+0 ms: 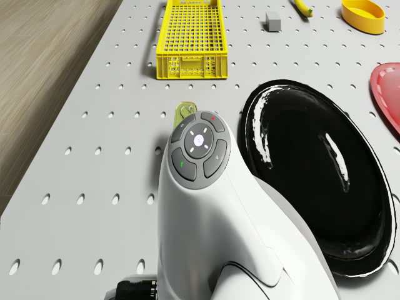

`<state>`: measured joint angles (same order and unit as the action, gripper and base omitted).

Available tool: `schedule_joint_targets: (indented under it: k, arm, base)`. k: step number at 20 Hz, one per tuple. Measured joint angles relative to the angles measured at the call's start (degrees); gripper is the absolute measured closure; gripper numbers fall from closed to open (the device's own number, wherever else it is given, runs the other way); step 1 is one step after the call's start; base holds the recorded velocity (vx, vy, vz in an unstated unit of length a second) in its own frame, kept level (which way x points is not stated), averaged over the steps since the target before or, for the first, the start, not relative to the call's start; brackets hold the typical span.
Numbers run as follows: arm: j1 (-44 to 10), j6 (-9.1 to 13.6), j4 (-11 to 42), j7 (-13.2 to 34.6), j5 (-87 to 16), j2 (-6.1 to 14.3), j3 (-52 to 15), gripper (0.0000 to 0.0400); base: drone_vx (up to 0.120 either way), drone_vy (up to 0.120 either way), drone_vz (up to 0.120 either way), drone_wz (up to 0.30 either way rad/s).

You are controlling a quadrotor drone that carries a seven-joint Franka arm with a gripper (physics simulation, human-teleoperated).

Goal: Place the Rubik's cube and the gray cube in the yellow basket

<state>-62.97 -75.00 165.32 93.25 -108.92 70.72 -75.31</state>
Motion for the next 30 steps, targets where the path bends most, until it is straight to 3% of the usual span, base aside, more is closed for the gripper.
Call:
schedule_joint_targets:
  k: [8,19,30]
  arm:
    - [-0.57,-1.8,-0.13,0.53,0.96,1.94,-0.51,0.0]
    - [-1.08,-7.1,-1.88,0.13,-4.21,5.22,5.56,0.0]
    - [-3.69,-9.21,-4.39,0.57,-5.0,6.12,6.4,0.0]
  base:
    - [0.0,0.0,-0.11,0.0]
    - [0.0,0.0,0.0,0.0]
    - [0.0,0.0,0.0,0.0]
